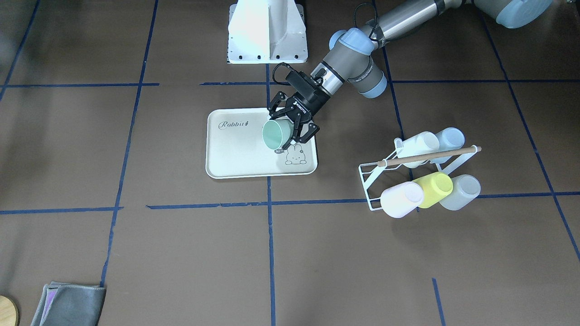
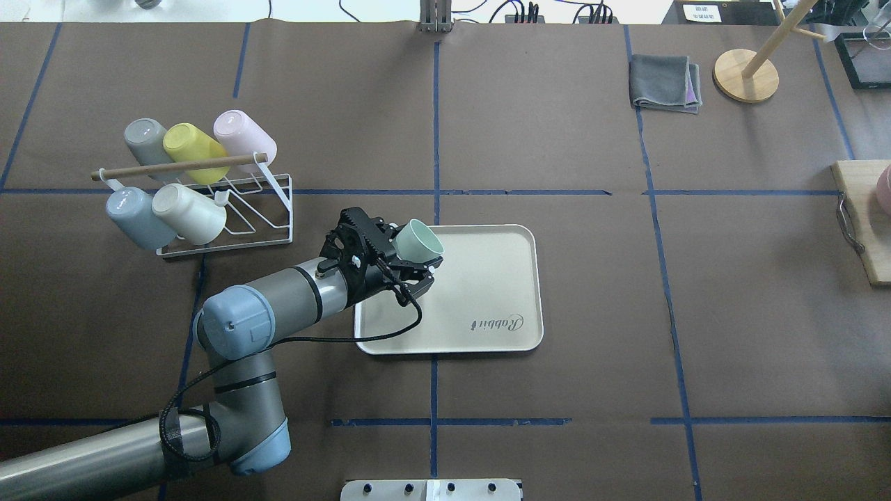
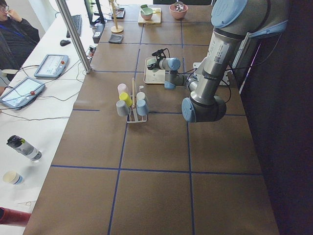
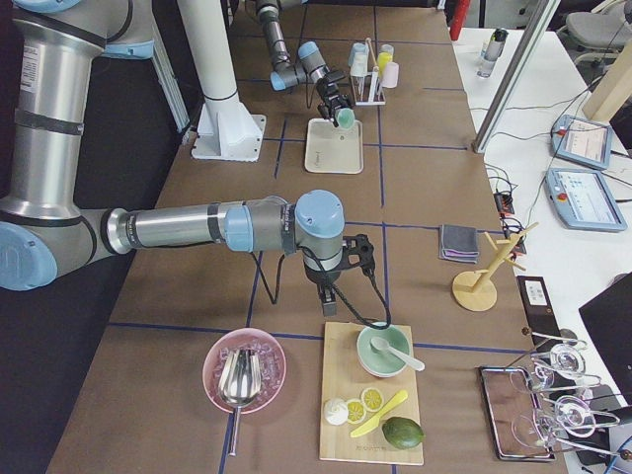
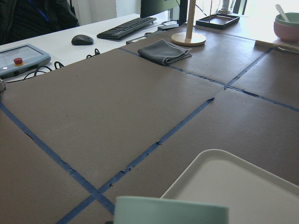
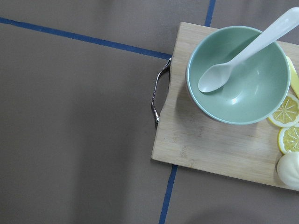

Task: Pick up and place green cup on tray

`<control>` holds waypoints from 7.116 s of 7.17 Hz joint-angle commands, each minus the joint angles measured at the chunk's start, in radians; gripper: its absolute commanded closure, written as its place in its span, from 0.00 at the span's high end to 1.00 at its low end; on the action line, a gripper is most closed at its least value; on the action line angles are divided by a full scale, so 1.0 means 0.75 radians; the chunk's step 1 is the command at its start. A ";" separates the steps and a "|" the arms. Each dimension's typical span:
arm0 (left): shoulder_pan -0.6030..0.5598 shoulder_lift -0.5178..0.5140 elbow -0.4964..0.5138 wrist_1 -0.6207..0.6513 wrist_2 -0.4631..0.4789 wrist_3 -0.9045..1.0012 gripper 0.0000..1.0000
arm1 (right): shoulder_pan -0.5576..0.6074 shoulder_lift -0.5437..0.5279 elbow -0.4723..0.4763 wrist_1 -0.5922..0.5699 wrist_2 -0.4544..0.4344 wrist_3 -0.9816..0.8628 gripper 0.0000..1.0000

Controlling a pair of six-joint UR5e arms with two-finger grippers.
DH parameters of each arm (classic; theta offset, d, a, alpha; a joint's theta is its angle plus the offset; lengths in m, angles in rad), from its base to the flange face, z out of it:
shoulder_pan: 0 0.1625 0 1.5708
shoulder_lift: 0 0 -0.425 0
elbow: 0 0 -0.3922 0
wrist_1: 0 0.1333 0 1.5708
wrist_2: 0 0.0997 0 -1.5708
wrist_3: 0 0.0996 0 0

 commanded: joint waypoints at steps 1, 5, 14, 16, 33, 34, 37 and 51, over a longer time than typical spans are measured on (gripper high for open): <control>0.007 -0.015 0.021 -0.004 -0.005 0.042 0.80 | 0.000 -0.001 0.000 0.000 0.001 0.000 1.00; 0.019 -0.046 0.040 -0.002 0.001 0.042 0.81 | 0.000 -0.007 0.000 0.000 0.001 -0.002 1.00; 0.017 -0.041 0.040 -0.004 0.005 0.044 0.85 | 0.000 -0.007 0.000 0.000 0.001 -0.002 1.00; 0.019 -0.041 0.044 -0.002 0.005 0.044 0.85 | 0.000 -0.007 0.000 0.000 0.003 -0.002 1.00; -0.738 0.150 -0.733 1.561 -0.963 0.259 0.99 | 0.000 0.003 -0.002 0.002 -0.009 0.000 1.00; -0.853 0.222 -0.744 1.707 -0.976 0.510 0.99 | 0.000 0.003 -0.006 0.002 -0.016 0.002 1.00; -1.302 0.495 -0.701 1.994 -1.078 0.668 1.00 | 0.000 0.005 -0.006 0.002 -0.014 0.029 1.00; -1.593 0.922 -0.382 1.614 -1.298 0.664 1.00 | 0.000 0.003 -0.014 0.002 -0.012 0.053 1.00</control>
